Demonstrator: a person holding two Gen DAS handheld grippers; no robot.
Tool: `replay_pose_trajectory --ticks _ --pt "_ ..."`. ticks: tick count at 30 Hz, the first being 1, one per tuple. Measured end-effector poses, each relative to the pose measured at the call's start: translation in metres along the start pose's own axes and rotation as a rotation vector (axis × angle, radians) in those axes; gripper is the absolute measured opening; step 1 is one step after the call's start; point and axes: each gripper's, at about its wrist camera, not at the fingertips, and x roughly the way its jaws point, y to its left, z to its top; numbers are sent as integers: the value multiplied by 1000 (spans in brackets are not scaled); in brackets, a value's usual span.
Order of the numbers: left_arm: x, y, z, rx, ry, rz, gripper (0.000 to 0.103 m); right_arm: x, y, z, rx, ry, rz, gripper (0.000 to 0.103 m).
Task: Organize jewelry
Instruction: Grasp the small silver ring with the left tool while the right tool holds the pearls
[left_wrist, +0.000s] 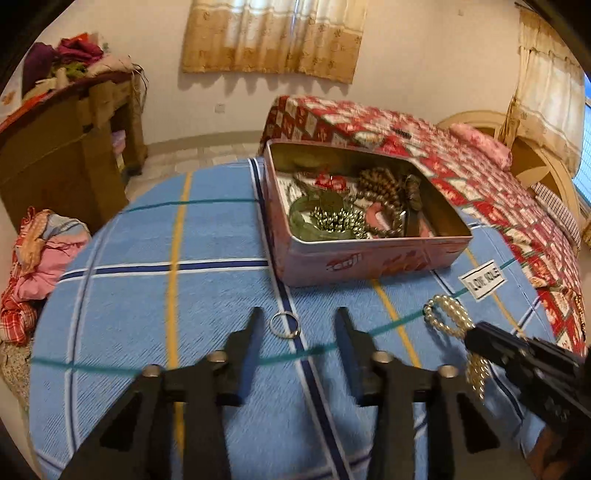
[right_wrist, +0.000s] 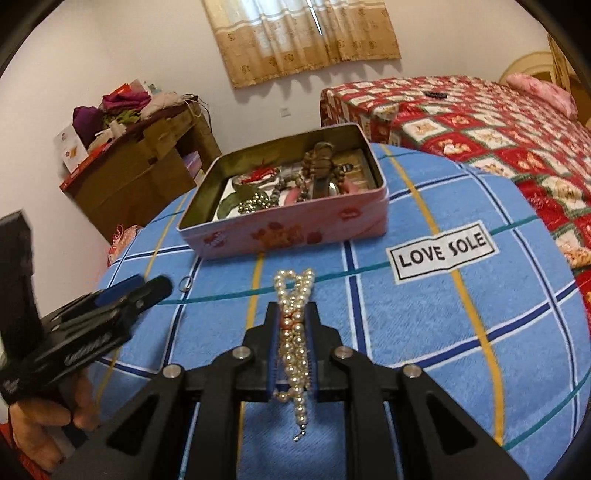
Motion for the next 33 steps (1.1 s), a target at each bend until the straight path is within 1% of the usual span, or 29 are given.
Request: replay_pose_trajectory --ticks 3,5,7,10,13,15,17,19,21,26,30,33 --pt "12 -2 1 7 37 -2 29 2 -1 -4 2 10 10 16" --pt "12 -4 1 20 38 10 29 4 -1 -5 4 21 15 16" --pt "11 -6 1 26 39 25 28 5 -3 -5 11 24 28 16" --pt "7 -9 -2 41 32 73 29 9 -7 -4 22 34 41 16" --pt "-2 -6 -3 18 -4 56 29 9 -10 -4 38 36 55 16" --pt "-10 0 -5 -17 -17 34 29 10 -11 -4 46 38 61 16" --pt "-8 3 -7 -33 -10 45 29 10 -11 -4 47 39 66 16" --pt "1 7 -7 -42 27 71 28 11 -10 -4 46 39 67 16" --pt "1 9 -4 -54 19 65 28 11 -10 -4 44 39 68 16" --pt "9 2 -1 -21 31 80 28 13 -11 -4 46 45 71 16" --pt "11 -6 -1 55 44 107 28 13 -11 -4 47 46 70 16" --pt "10 -4 -1 67 43 100 20 15 -11 -3 51 46 70 16"
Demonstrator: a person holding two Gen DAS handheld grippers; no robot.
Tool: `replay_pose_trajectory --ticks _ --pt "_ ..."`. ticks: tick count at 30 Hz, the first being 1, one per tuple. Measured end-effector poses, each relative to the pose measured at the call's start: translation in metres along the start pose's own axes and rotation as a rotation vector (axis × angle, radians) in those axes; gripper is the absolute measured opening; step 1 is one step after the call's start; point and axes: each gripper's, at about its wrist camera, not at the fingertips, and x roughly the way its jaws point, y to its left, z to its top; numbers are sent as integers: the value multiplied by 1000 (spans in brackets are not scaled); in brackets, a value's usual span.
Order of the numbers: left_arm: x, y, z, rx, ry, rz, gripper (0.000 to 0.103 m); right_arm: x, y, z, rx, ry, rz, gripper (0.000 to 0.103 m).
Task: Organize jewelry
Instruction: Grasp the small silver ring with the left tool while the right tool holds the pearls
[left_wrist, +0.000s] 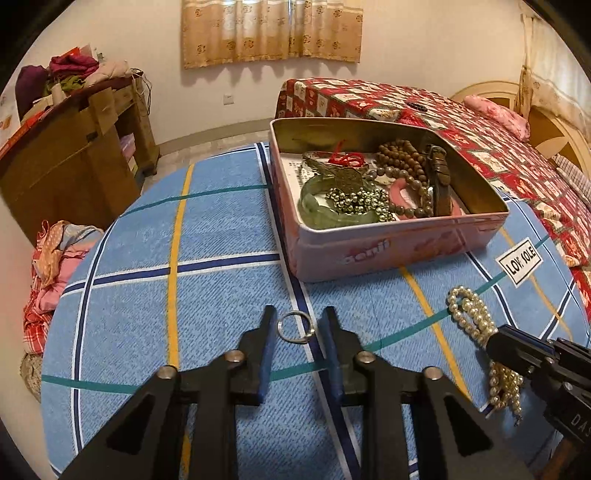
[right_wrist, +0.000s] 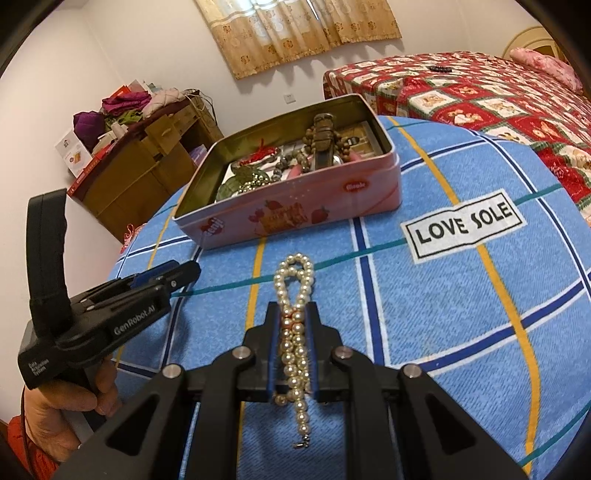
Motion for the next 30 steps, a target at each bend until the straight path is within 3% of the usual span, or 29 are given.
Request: replay_pose_trajectory --ticks 5,15,23,26,29,30 --pt "-5 3 -4 -23 -10 -40 20 0 -1 0 2 -7 2 16" --pt "-43 -15 -13 -31 -165 -77 20 -16 -3 1 10 -66 -15 16" --pt "-57 -17 2 -50 -245 -104 20 -53 -1 31 -8 -186 -17 14" --pt "-60 -17 4 -43 -255 -102 20 -53 -1 36 -27 -185 -15 15" --pt "-61 -14 3 -50 -261 -110 20 -39 -5 32 -37 -129 -24 23" --pt "-61 -13 3 -58 -261 -114 20 -32 -7 29 -32 -97 -27 38"
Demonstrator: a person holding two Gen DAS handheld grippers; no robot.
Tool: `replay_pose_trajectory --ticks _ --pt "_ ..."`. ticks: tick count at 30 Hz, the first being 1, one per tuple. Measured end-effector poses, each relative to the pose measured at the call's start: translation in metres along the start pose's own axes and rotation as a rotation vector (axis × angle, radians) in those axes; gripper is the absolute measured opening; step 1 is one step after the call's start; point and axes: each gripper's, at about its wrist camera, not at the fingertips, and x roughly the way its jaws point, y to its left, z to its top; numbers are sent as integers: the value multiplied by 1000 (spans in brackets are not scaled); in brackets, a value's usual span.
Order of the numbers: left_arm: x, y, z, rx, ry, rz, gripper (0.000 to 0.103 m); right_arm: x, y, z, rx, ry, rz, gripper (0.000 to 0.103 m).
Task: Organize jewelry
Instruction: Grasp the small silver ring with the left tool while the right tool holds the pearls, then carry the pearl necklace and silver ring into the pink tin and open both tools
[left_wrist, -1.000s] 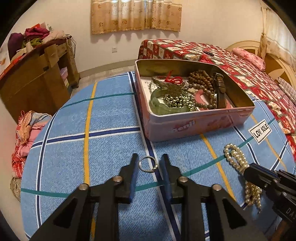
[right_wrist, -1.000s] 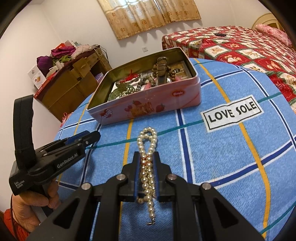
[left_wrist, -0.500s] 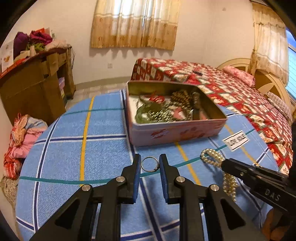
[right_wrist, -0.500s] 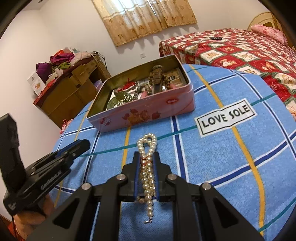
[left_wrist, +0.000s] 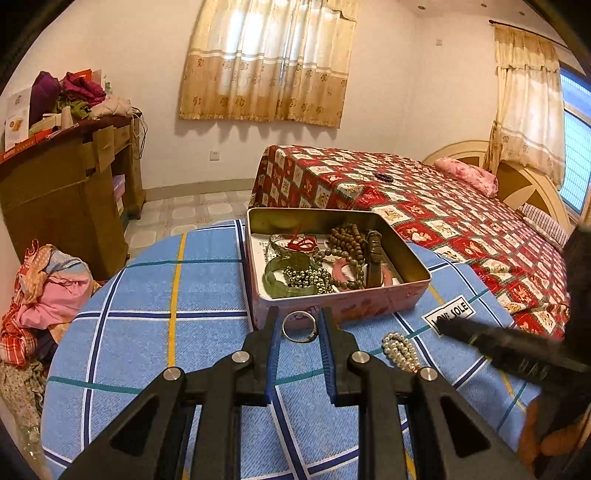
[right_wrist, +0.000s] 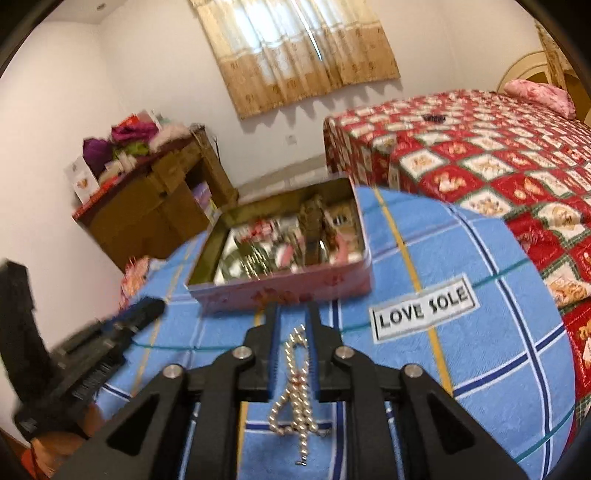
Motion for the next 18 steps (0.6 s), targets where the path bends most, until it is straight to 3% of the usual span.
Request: replay_pose_trajectory --ticks 1,6,8,11,12,13,18 --pt "-1 0 -1 -6 0 -4 20 6 -1 -4 -1 29 -3 52" --pt "-4 4 -3 -36 -2 -23 20 38 10 -20 -99 156 -60 53" --pt "-5 3 -3 -35 -5 -21 20 42 21 -23 -180 152 -112 53" --pt "-7 2 -2 -35 -8 -21 20 48 36 -30 -312 158 -204 47" --pt "-8 2 -2 -35 -10 -21 20 48 39 -31 -326 160 -196 36" --pt "-8 2 -2 -31 -11 -19 20 48 40 -31 -335 166 -191 16" --pt "-10 2 -2 -31 -13 -23 20 43 30 -28 -304 170 -176 16"
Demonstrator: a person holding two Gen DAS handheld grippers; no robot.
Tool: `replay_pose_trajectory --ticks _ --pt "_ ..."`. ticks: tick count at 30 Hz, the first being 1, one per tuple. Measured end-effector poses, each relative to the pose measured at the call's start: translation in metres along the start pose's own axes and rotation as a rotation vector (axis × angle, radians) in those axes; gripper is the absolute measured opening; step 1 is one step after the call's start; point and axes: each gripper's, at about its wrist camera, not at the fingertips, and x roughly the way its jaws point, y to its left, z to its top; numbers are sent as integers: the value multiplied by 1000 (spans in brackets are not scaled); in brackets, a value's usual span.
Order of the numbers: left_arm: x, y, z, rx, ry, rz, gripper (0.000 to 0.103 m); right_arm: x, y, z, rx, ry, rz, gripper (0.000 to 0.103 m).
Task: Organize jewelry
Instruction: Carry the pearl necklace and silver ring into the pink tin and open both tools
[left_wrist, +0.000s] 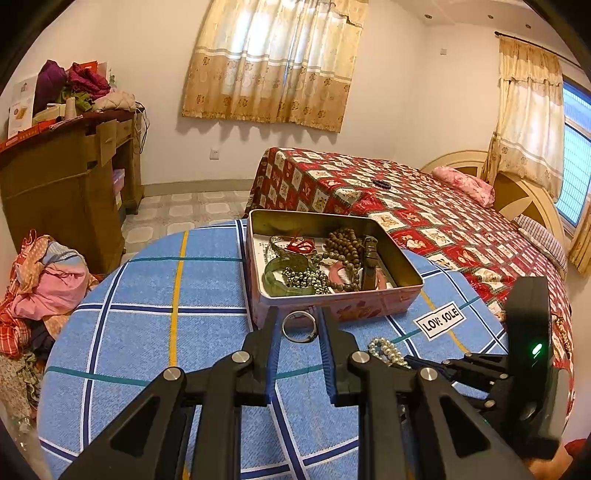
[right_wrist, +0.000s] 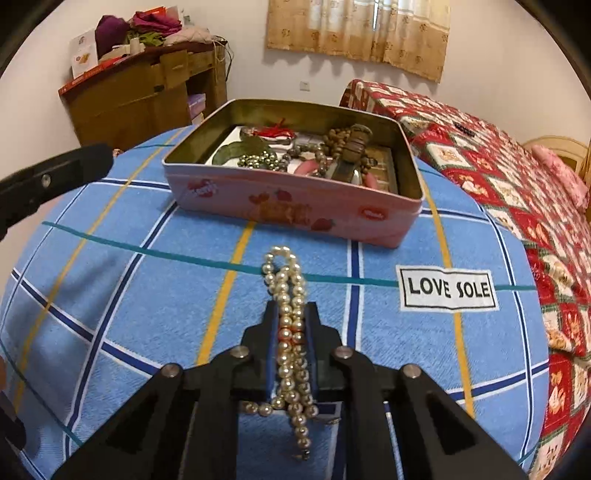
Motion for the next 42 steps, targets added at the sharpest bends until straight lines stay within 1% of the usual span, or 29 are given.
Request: replay_pose_trajectory --ticks 1,3,4,5,6,8,10,12,13,15,16,17,18,19,21,22,23,25,26,28,31,33,37,40,42 --pt "0 0 1 2 -1 0 20 -4 -6 0 27 -14 26 16" --pt "1 0 4 1 -7 -2 20 -17 -12 5 62 -54 43 15" --pt "2 0 5 0 -10 -3 20 -23 -14 10 78 -78 51 11" --pt "3 0 7 0 -14 -3 20 -33 -21 16 103 -113 70 0" --pt "5 0 9 0 -16 -3 20 -40 -24 21 121 -139 88 4" --pt "9 0 14 -1 -20 -2 20 -54 -33 34 142 -199 92 4" --pt "12 -1 17 -5 -24 -5 20 -60 -38 44 148 -225 87 4" --pt "12 -2 17 -1 -28 -9 20 -61 -45 49 164 -232 105 4" --pt "12 -2 17 3 -28 -10 20 -59 -44 49 164 -229 112 9" --pt "12 -2 15 5 -27 -10 20 -50 -42 44 152 -187 125 10" --pt "13 -1 15 0 -23 -11 20 -43 -40 39 150 -152 124 20" --pt "13 0 14 -4 -20 -11 20 -38 -40 35 146 -121 130 28" --pt "14 0 13 -7 -17 -10 20 -30 -37 28 136 -87 128 46" --pt "14 0 12 -8 -14 -10 20 -23 -33 23 120 -65 119 54" --pt "14 1 11 -8 -10 -9 20 -9 -24 14 75 -14 68 53" --pt "14 1 11 -11 -8 -8 20 -3 -21 10 58 9 48 50" --pt "13 2 10 -15 -6 -10 20 5 -16 6 38 33 29 46" --pt "13 1 10 -17 -4 -12 20 6 -10 2 -10 15 -33 32" --pt "12 2 10 -17 -3 -10 20 5 -6 3 -32 14 -54 30" --pt "12 2 10 -23 -2 -13 20 4 -5 3 -31 19 -46 15" --pt "10 1 11 -22 -6 -18 20 3 -10 4 7 25 -28 15" --pt "7 2 11 -21 -11 -19 20 -4 -20 4 71 1 -2 15" --pt "8 4 13 -24 -19 -18 20 -37 -42 15 169 -94 58 15" --pt "12 2 17 -20 -26 -17 20 -64 -49 36 176 -180 75 15" --pt "16 1 21 -23 -30 -21 20 -73 -51 49 184 -217 90 15"
